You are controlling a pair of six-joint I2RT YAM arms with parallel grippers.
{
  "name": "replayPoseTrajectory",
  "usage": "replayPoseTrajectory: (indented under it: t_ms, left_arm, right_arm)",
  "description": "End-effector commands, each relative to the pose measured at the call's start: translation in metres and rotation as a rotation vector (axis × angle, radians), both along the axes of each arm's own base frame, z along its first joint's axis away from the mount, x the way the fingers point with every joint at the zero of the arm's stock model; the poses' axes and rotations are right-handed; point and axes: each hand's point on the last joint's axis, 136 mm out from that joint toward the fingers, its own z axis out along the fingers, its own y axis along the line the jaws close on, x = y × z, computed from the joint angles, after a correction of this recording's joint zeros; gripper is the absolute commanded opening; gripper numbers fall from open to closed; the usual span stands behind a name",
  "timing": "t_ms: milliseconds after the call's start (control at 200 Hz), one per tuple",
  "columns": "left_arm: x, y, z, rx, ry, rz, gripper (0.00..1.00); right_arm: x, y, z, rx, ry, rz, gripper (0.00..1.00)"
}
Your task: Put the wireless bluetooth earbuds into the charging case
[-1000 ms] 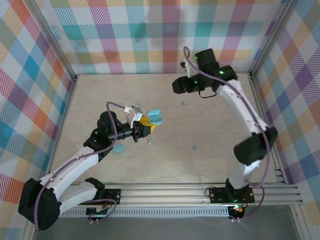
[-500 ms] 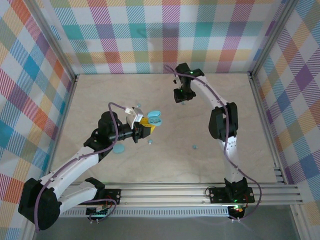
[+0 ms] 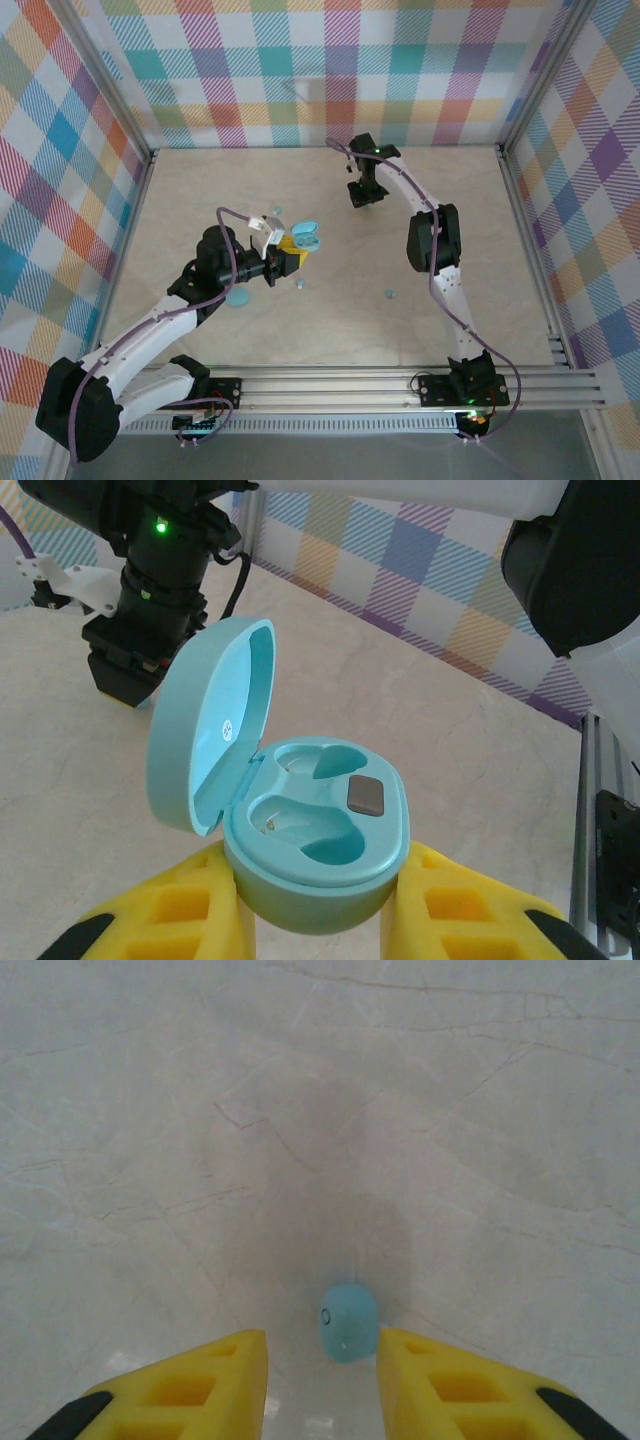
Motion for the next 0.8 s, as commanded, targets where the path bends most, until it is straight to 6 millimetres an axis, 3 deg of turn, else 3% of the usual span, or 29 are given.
replayPoseTrajectory:
  t_ms: [0, 325, 435, 635, 795]
  left_arm:
    - [-0.003, 0.002, 0.008, -0.016, -0.042, 0.017, 0.09]
    - [0.001, 0.003, 0.007, 0.003, -0.045, 0.028, 0.09]
    - [0.003, 0.001, 0.007, 0.003, -0.039, 0.025, 0.09]
    - [0.003, 0.001, 0.005, -0.004, -0.029, 0.027, 0.09]
    - [0.001, 0.002, 0.003, -0.019, -0.031, 0.029, 0.09]
  right_arm:
    - [0.006, -0.004, -0.007, -0.024, -0.007, 0.013, 0.35]
    - [0.005, -0.001, -0.023, -0.034, 0.012, 0.087, 0.34]
    - [0.003, -0.001, -0.026, -0.035, 0.025, 0.090, 0.29]
    - [-0.004, -0.002, -0.010, -0.015, 0.023, 0.077, 0.22]
    - [-0.010, -0.002, 0.013, 0.004, -0.007, 0.076, 0.27]
